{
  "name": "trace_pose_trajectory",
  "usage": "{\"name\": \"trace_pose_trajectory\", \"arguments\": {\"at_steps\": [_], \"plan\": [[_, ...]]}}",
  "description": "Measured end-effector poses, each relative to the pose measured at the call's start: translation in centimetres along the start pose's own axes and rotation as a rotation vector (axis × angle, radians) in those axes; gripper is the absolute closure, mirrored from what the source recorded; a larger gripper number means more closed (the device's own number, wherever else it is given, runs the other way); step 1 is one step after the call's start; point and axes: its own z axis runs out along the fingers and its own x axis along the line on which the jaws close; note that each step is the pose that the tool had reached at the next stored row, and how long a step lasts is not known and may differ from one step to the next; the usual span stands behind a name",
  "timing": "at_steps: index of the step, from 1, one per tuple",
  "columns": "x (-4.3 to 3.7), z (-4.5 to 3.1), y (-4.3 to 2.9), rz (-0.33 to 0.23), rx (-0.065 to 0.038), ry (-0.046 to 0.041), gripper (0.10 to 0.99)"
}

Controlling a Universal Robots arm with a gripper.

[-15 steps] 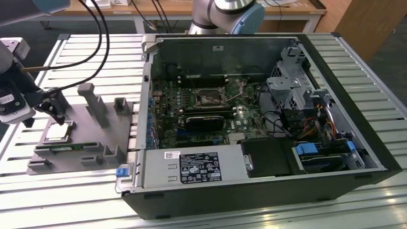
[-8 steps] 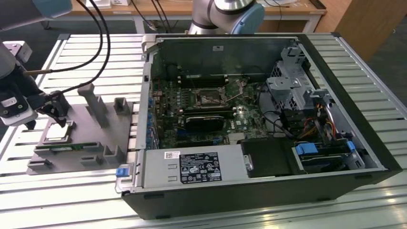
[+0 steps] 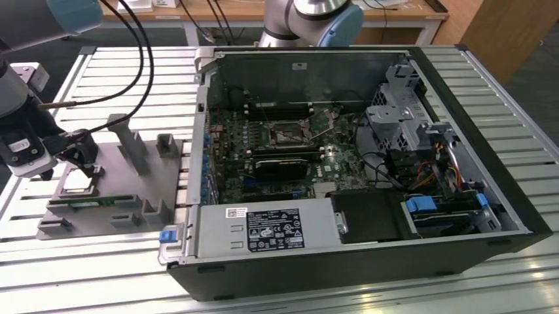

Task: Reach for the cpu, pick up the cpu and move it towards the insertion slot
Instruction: 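Pick up the cpu and move it towards the insertion slot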

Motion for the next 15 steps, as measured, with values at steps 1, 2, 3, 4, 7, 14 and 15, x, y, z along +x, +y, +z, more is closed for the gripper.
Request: {"name": "trace_pose_trajectory", "arguments": {"at_steps": [1,2,3,4,7,14,15], "plan": [[-0.01,0.14,0.03,0.000,0.000,-0.0001,0.365],[-0.01,0.27,0.06,0.000,0.000,-0.0002,0.365],[-0.01,0.39,0.09,0.000,0.000,-0.0002,0.365],[-0.02,0.51,0.12,0.000,0.000,-0.0001,0.365],[-0.02,0.83,0.21,0.000,0.000,-0.0001,0.365],[-0.01,1.44,0.44,0.000,0.000,-0.0002,0.365],[-0.01,1.53,0.44,0.000,0.000,-0.0001,0.365]]}}
